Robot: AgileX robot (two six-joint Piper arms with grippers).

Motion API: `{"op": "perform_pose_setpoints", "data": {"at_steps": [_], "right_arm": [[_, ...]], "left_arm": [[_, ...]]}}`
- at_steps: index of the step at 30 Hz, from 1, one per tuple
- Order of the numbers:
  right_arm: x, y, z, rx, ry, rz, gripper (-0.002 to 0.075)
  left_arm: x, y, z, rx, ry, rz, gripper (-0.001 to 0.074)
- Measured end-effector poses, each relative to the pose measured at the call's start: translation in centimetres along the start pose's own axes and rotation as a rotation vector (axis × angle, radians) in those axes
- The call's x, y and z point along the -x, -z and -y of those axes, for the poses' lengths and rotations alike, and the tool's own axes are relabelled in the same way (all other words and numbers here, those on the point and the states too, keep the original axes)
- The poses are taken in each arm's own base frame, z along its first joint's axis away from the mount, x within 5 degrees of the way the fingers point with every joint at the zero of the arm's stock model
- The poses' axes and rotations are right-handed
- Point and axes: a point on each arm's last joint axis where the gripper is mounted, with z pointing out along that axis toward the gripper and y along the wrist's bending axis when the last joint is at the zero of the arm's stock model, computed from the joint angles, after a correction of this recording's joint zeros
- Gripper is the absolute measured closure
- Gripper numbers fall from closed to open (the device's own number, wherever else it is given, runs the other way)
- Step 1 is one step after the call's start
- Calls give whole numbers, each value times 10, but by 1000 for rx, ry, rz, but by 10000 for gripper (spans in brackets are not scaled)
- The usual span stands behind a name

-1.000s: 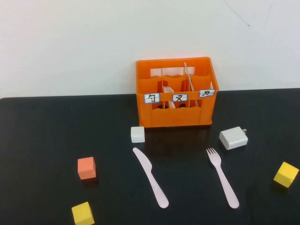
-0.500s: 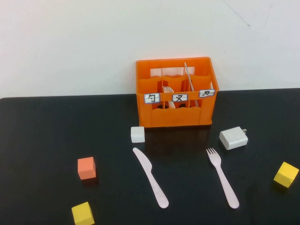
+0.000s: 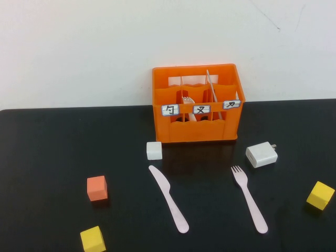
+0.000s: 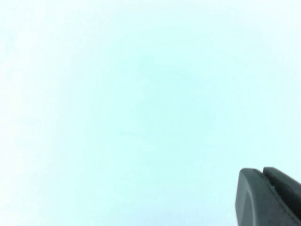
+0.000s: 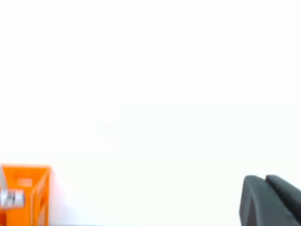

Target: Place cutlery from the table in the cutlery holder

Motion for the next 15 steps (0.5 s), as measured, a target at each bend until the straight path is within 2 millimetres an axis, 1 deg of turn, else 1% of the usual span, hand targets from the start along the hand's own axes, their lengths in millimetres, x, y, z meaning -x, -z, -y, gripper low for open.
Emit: {"op": "perform_pose_setpoints", "data": {"at_steps": [6, 12, 15], "right_arm": [[6, 0, 1, -6, 0, 61, 728], [6, 0, 1, -6, 0, 63, 728], [6, 0, 1, -6, -5, 67, 728]], "left_arm": [[6, 0, 1, -13, 10, 70, 736], [9, 0, 2, -25, 131, 100, 737], [9, 0, 2, -28, 142, 99, 736]]}}
